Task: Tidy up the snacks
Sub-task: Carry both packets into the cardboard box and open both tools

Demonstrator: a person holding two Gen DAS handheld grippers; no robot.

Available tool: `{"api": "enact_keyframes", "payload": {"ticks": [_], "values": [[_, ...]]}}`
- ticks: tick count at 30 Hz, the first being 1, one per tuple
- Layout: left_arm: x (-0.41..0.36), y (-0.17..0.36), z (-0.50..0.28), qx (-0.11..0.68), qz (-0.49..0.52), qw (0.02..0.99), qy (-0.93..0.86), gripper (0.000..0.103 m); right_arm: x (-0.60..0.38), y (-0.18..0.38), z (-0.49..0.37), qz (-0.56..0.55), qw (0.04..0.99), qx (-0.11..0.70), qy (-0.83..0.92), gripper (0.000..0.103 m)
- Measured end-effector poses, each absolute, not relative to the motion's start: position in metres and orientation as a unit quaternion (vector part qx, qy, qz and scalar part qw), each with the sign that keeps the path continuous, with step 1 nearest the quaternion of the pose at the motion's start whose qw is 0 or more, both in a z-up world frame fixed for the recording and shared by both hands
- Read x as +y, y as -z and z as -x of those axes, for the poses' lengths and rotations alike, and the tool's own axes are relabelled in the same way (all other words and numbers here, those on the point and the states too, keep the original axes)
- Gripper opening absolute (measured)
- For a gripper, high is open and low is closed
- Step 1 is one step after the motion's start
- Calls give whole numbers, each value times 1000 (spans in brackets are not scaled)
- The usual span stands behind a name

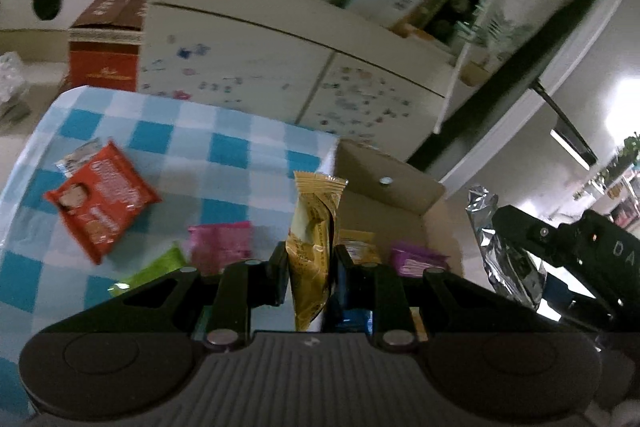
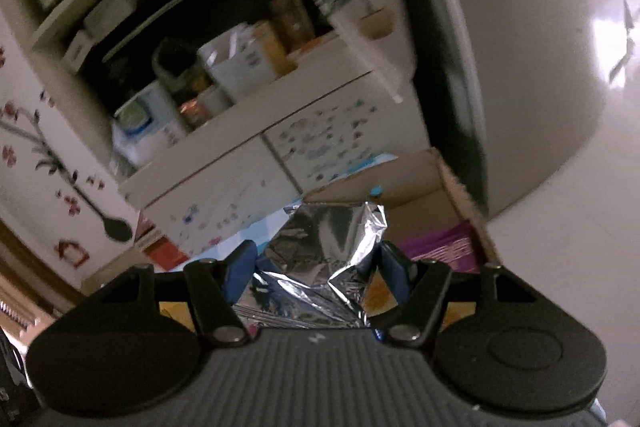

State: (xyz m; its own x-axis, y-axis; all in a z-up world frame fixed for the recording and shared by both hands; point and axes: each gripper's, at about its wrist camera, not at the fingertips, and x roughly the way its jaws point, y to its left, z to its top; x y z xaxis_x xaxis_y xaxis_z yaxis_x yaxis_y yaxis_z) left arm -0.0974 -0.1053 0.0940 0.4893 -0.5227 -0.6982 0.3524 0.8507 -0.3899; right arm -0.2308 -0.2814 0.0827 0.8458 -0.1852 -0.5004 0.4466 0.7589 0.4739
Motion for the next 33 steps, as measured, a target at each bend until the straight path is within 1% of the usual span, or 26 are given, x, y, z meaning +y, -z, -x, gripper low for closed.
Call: {"api": "enact_keyframes", "payload": {"ticks": [4, 12, 18, 21, 22, 23, 24, 26, 27, 28, 33], "values": [[-131, -96, 99, 435, 85, 853, 274, 27, -296, -84, 238, -316, 908, 203, 187, 68], [-178, -98, 97, 433, 54, 846, 306, 27, -306, -79, 238, -331, 898, 204, 208, 68], [-202, -94, 90, 435, 37, 841, 318, 27, -314, -75, 235, -353, 885, 202, 226, 68], [-212, -91, 87, 439, 28, 839, 320, 28, -321, -71, 233, -371, 874, 200, 242, 70], [-215, -90, 86, 439, 25, 840, 318, 32, -325, -68, 232, -385, 868, 198, 243, 71], [-216, -90, 85, 438, 23, 840, 319, 42, -329, -65, 232, -400, 861, 199, 242, 72], [-217, -91, 86, 436, 20, 841, 320, 49, -333, -61, 232, -420, 853, 199, 238, 77], [-218, -94, 88, 425, 4, 849, 314, 78, -339, -54, 233, -458, 837, 193, 228, 79], [-218, -96, 89, 420, -4, 853, 310, 83, -341, -52, 234, -475, 831, 188, 222, 79], [-217, -98, 89, 414, -8, 856, 310, 85, -343, -50, 235, -484, 827, 184, 218, 80], [-209, -105, 85, 406, -28, 857, 317, 88, -341, -51, 233, -486, 827, 181, 217, 80]]}}
